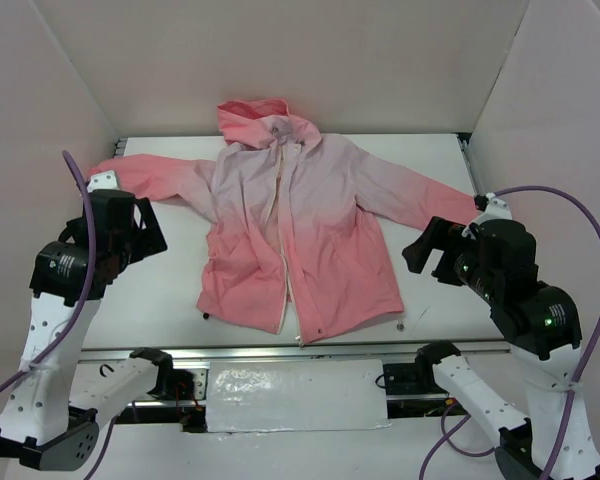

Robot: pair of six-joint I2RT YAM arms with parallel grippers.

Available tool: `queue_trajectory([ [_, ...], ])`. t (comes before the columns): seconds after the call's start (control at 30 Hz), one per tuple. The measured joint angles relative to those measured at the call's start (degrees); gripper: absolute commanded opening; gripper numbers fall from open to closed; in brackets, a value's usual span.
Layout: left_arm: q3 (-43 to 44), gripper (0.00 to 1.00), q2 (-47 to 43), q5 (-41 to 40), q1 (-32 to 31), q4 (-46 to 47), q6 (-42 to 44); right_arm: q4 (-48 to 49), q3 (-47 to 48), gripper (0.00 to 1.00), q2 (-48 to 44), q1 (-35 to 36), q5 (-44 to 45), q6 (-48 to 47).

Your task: Zip up the jacket

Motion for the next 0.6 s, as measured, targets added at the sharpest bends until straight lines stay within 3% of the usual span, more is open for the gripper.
queue_trajectory([
  [0.37,-3.5,0.99,-0.8,3.0,0.0,1.3,-0.9,2.5,-3.4,1.0,0.5,2.5,-11.7,-0.8],
  [0.6,-16.7,0.98,-2.2,14.3,0.0,4.9,-4.8,6.0,-9.3,1.0,14.2,28.2,-3.5,7.3],
])
